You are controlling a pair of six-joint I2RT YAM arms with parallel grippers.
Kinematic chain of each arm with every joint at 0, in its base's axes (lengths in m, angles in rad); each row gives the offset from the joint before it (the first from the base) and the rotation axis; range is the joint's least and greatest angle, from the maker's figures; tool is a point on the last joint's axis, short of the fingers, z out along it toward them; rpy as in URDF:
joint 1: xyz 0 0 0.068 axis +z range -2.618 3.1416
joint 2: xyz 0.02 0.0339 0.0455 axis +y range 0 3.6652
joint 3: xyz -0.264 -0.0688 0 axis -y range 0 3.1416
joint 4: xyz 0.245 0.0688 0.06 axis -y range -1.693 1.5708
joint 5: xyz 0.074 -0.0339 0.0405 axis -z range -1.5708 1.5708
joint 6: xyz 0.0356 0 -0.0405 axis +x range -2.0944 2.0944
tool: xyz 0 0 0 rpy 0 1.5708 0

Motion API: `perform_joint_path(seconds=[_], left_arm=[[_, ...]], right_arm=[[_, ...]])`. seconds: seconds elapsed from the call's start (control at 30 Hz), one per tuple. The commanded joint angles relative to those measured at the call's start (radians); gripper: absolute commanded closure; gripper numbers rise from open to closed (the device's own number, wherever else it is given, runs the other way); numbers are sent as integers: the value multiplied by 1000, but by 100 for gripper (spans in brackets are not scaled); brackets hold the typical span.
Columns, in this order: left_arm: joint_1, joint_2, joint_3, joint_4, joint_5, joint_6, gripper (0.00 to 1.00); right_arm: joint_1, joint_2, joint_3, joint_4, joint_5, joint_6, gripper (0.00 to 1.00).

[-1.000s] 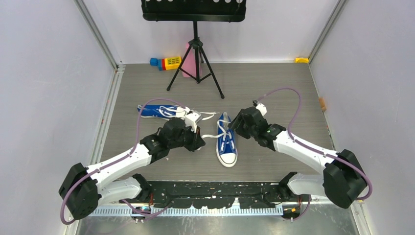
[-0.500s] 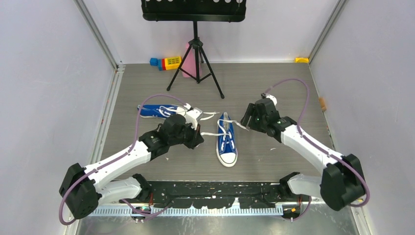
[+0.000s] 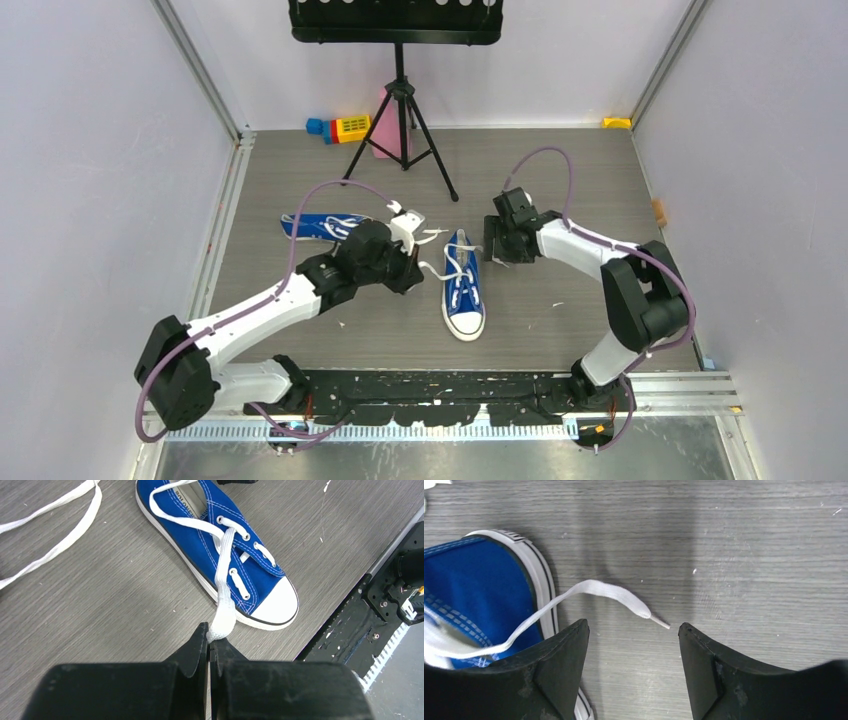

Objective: Tie the shoes

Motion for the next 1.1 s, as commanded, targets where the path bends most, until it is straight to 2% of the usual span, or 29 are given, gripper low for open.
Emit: perform_joint_path(seconds=[0.0, 0.13, 0.27, 0.33, 0.43, 0.47, 0.87, 1.07], left_arm=[[4, 19, 63, 17, -11, 29, 100], [6, 37, 105, -3, -31, 35, 100], [14, 59, 142, -17, -42, 30, 100], [19, 70, 154, -13, -43, 25, 100], [29, 99, 177, -10, -29, 17, 100], [30, 108, 187, -7, -22, 17, 100], [56, 255, 298, 10, 17, 32, 100], [67, 307, 353, 12, 32, 39, 100]], right_arm=[[5, 41, 61, 2, 29, -57, 30], [5, 96, 71, 7, 16, -69, 34], [5, 133, 68, 33, -13, -58, 43], [5, 144, 69, 38, -1, -53, 58], [5, 128, 67, 31, 21, -52, 92], [5, 110, 65, 27, 28, -52, 98], [5, -273, 35, -149, 12, -37, 100], [6, -413, 15, -212, -185, 12, 100]])
